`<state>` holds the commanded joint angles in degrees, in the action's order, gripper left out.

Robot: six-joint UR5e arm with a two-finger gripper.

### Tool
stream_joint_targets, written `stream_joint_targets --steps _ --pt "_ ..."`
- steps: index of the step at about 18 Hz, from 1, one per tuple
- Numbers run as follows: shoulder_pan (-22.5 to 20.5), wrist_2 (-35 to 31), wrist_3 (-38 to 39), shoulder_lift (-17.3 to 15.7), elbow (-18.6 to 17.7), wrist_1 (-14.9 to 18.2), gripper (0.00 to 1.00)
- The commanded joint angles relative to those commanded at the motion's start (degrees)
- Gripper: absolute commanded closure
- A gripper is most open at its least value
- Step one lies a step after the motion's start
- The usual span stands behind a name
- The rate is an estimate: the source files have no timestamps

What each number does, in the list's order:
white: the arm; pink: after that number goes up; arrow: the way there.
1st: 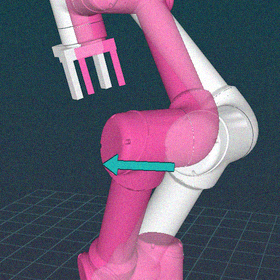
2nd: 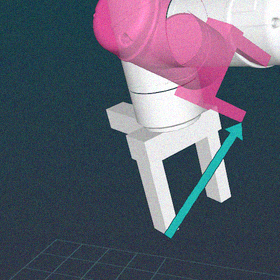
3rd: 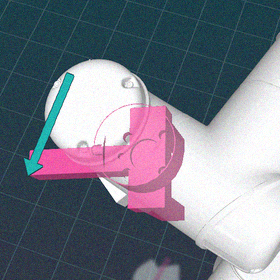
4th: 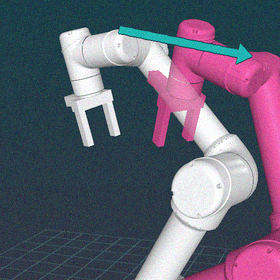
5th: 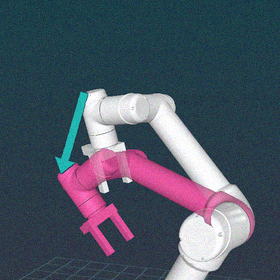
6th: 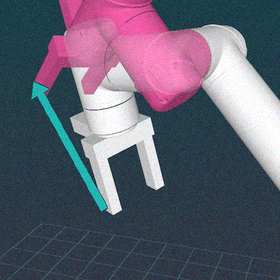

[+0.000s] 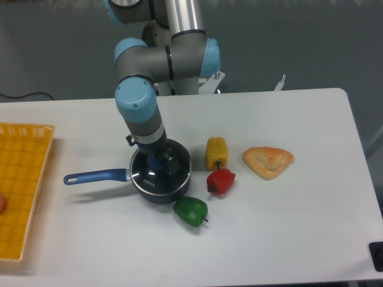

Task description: Open the lid

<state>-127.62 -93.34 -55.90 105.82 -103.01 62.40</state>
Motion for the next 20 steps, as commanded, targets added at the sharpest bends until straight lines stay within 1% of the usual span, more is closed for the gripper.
stream_joint_targets --steps 5,6,9,11,18,20 --pt "0.0 0.0 -0.26 0.09 0.26 0.0 0.0" --pt "0.0 0.0 -0.26 0.09 0.26 0.0 0.02" --pt "0.0 0.0 -0.26 0.09 0.44 0.0 0.15" --pt "-0.09 0.0 -0.26 0.09 0.44 -0.18 0.21" --pt "-0.09 0.0 -0.26 0.09 0.53 -0.18 0.38" --pt "-0.09 0.0 -0.26 0.09 0.62 -0.18 0.49"
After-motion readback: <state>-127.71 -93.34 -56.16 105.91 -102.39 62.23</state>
